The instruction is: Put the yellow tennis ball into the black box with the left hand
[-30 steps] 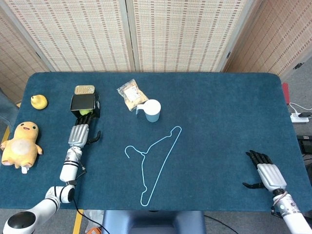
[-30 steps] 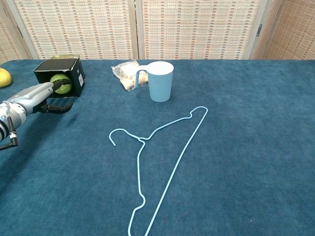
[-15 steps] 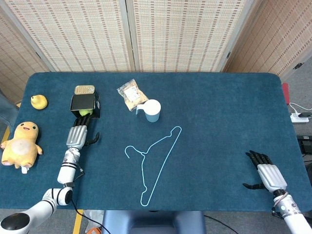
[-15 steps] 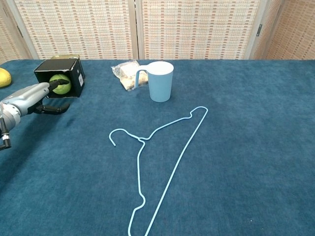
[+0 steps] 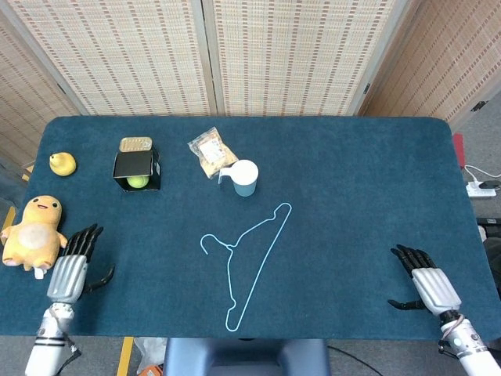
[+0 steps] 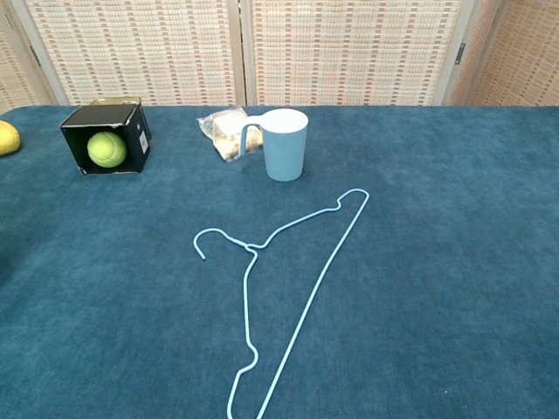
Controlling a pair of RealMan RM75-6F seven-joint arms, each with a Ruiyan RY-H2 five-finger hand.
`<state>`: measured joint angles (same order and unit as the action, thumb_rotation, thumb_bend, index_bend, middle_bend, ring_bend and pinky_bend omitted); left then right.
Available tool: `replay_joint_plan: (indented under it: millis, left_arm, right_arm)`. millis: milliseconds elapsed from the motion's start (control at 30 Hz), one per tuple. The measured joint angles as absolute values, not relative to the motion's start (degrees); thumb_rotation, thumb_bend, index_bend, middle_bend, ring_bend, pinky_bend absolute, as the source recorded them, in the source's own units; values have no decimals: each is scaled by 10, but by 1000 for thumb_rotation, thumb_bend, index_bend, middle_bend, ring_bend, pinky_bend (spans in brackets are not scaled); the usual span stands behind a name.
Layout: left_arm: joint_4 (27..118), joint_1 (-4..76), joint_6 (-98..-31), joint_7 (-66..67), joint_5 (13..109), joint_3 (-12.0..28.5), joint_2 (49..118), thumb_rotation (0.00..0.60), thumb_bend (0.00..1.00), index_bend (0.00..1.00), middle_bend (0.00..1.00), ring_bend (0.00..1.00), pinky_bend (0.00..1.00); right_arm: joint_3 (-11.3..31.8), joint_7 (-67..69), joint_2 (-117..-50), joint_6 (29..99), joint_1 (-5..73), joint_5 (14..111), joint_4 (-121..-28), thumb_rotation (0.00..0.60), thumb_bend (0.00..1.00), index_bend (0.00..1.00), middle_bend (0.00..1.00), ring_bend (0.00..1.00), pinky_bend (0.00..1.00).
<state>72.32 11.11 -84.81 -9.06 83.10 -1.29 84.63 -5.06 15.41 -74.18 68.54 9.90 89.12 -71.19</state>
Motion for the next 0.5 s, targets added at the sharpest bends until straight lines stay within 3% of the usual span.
replay_joint_plan:
  millis: [267,500]
  left_arm:
    - [629,27,-920,-180,892,-76,837,217,379,0,0,0,0]
    - [584,10,-941,-225,918,-76,853,219,378,0,0,0,0]
  right_arm:
    - [-56,149,-741,696,95,901,-715,600,0,0,0,0,0]
    - [-59,155,-741,709,90,908,-713,600,0,0,0,0,0]
